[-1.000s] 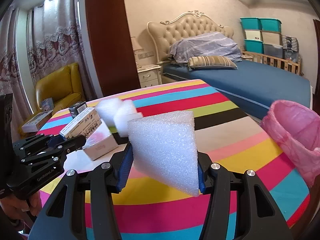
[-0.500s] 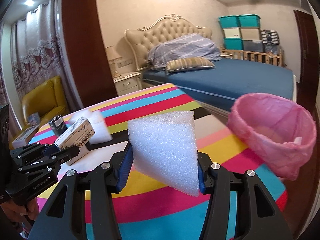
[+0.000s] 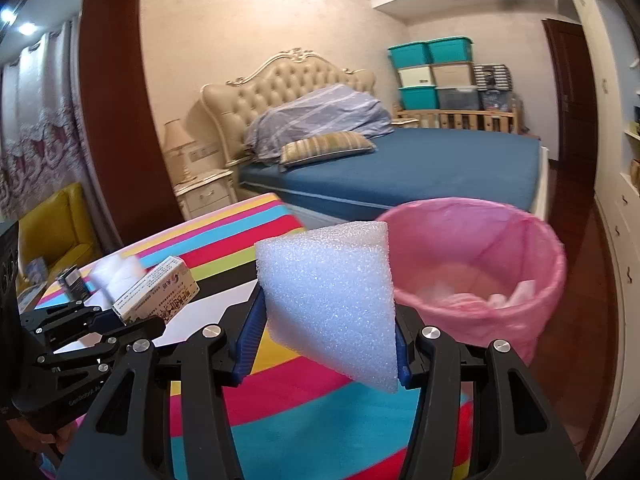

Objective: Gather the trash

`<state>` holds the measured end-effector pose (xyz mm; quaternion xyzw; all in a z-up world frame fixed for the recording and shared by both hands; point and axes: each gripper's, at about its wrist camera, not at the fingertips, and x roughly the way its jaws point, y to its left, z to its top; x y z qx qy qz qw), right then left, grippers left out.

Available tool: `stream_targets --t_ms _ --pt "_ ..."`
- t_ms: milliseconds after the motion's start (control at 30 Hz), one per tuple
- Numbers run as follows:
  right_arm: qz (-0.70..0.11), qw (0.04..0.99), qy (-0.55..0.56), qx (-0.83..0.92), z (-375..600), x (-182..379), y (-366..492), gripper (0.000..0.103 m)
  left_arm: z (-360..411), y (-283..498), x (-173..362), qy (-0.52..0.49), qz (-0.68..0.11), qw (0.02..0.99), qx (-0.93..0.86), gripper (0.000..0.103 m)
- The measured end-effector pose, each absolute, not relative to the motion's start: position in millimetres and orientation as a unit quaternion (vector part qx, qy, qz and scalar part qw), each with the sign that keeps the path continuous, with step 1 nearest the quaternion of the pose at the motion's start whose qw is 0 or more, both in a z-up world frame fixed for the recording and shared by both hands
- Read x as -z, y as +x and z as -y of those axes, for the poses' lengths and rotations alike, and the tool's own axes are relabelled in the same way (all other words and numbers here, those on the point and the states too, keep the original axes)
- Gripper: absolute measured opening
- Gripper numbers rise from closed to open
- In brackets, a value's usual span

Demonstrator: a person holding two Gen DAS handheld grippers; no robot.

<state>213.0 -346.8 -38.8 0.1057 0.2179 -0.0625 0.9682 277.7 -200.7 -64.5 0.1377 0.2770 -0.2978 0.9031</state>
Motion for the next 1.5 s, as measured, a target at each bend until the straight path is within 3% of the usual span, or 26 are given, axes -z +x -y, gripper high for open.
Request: stream_targets --t_ms 867,900,933,1000,1133,1200,1500 --pt "-0.208 0.967 0.095 0.114 477 28 224 0.052 393 357 45 0.13 -0.277 0.853 0.424 0.027" --pt "-0.207 0.968 0.091 0.108 477 27 226 0.053 398 362 44 0.125 -0.276 0.852 0.428 0.029" --pt "-0.207 0.969 0.087 0.105 478 26 230 0.061 401 367 43 0.118 -0.277 0.849 0.434 0.033" --pt "-0.204 0.969 0.079 0.115 481 24 233 0.068 404 374 42 0.107 -0.273 0.854 0.431 0.049" --pt "-0.194 0.969 0.085 0.128 483 21 223 0.078 392 377 39 0.097 -0.267 0.864 0.416 0.053" --pt "-0.193 0.968 0.091 0.132 480 23 215 0.078 378 375 39 0.098 -0.261 0.872 0.403 0.068" --pt "-0.208 0.967 0.098 0.112 444 27 205 0.078 278 351 42 0.072 -0.27 0.906 0.318 0.084"
